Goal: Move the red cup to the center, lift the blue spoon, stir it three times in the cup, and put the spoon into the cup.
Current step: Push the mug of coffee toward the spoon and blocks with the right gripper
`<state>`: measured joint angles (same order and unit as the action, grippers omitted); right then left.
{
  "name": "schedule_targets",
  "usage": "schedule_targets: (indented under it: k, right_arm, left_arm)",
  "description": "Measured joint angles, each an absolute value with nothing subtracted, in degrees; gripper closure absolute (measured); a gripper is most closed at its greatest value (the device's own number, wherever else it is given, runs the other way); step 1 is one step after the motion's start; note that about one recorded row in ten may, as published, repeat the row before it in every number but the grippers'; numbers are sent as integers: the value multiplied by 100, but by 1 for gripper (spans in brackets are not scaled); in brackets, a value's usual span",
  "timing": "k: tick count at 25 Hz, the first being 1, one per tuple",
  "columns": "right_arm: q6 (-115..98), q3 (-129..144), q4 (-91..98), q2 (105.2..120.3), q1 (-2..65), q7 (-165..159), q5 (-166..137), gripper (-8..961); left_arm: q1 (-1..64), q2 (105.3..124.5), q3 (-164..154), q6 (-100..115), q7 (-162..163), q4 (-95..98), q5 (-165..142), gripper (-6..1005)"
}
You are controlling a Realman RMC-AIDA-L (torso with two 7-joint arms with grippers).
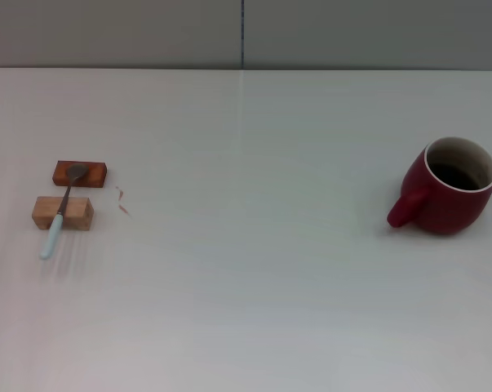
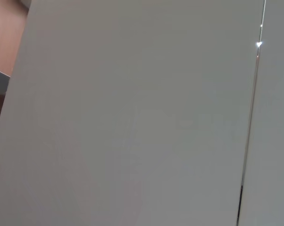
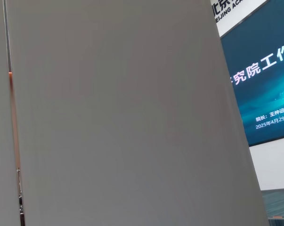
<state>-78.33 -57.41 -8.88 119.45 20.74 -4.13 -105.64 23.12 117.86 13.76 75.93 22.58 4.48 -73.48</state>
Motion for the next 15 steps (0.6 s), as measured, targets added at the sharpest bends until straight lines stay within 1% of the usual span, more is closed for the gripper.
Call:
schedule_targets:
  k: [15]
  right_arm:
    - [-7622,-5739,-870,11935,2120,-413,-10579,225]
  left_arm:
    - [2329,11778,1380,7585,2259,455,-7347,156]
